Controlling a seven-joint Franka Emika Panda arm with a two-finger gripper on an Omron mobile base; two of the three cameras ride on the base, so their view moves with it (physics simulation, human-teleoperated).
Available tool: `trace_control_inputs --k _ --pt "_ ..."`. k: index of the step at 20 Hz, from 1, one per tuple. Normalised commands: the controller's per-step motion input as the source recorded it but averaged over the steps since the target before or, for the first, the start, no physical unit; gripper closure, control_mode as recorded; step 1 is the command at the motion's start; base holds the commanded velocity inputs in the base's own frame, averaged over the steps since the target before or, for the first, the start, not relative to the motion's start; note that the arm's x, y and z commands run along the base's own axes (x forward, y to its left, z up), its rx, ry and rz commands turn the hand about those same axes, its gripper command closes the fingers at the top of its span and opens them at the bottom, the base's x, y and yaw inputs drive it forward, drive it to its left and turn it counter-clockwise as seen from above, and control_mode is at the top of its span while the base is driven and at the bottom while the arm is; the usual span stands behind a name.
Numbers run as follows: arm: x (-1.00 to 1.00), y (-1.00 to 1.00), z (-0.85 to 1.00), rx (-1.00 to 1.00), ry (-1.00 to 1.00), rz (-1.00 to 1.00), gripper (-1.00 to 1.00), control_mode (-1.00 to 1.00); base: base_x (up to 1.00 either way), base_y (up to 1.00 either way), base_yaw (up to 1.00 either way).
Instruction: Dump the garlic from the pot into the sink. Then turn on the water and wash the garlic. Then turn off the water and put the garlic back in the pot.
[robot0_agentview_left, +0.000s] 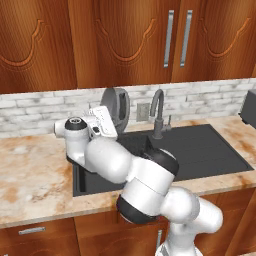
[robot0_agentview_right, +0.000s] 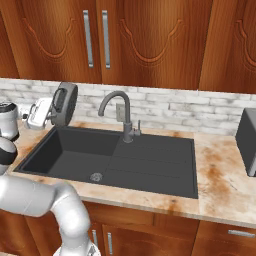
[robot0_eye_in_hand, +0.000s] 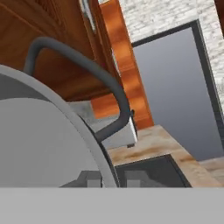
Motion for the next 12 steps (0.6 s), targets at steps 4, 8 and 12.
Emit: trace_control_inputs --k 4,8,12 --pt "0.11 0.00 -0.12 -0.31 0.00 -0.28 1.00 -1.00 0.00 0.00 0.00" --pt "0.03 -0.01 -0.01 -0.32 -0.04 -0.29 1.00 -1.00 0.00 0.00 0.00" --pt "0.23 -0.03 -0.01 -0.34 -0.07 -0.29 1.00 -1.00 0.00 0.00 0.00"
